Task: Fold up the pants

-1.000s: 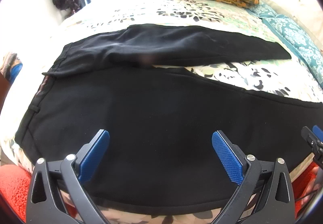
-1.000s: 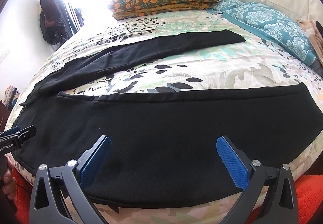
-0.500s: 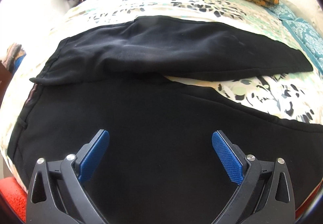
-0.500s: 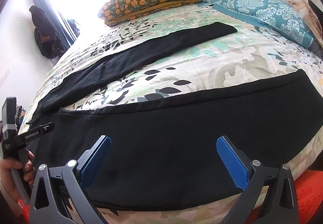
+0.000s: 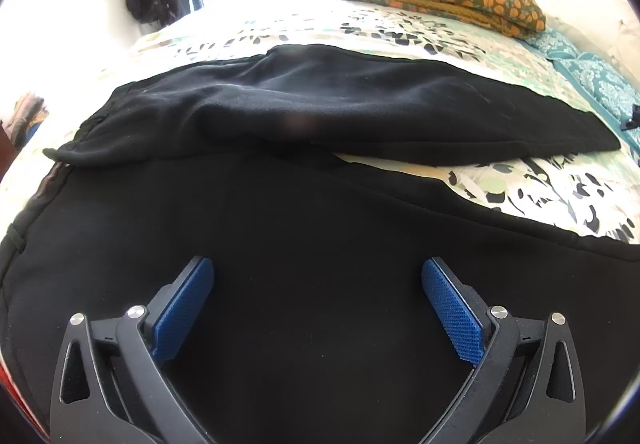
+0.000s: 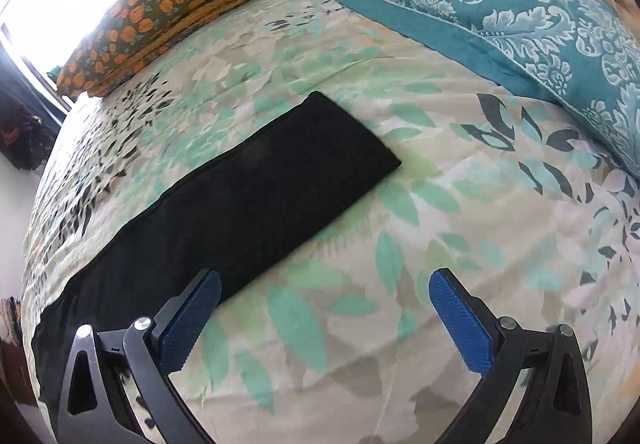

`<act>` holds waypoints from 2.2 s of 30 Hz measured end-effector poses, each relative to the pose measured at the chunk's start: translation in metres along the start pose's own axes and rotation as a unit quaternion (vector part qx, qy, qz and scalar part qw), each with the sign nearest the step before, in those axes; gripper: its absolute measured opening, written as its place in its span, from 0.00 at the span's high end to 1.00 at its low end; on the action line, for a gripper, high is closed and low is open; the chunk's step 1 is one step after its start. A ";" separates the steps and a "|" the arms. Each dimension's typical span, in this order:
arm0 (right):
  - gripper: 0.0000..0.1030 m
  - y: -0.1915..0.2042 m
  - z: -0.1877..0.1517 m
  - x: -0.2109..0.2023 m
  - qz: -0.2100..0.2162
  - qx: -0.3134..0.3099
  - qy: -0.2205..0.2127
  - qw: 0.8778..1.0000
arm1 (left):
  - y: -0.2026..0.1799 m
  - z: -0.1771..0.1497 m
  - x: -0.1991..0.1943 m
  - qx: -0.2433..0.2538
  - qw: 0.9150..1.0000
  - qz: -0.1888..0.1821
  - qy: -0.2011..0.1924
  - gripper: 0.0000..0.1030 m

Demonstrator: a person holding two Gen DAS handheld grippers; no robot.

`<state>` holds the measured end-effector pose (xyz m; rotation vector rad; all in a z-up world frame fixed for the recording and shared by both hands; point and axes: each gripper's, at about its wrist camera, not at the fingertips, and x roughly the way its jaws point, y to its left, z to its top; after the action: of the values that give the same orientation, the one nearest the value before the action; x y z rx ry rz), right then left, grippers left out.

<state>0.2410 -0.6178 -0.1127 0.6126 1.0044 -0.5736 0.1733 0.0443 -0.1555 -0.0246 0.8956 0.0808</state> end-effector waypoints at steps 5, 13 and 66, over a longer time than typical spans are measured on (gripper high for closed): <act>0.00 -0.002 0.033 0.043 -0.003 0.033 -0.001 0.999 | -0.002 0.002 0.004 0.002 1.000 0.002 -0.004 0.00; 0.66 0.056 0.044 0.065 -0.026 -0.150 0.022 0.988 | -0.004 0.002 0.004 0.003 1.000 0.004 -0.007 0.00; 0.13 -0.009 -0.110 -0.040 -0.004 -0.131 0.101 0.986 | -0.006 -0.001 0.001 0.011 1.000 0.014 -0.011 0.00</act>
<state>0.1528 -0.5405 -0.1229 0.4378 1.2498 -0.3819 0.1736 0.0383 -0.1571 0.0096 0.8742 0.0982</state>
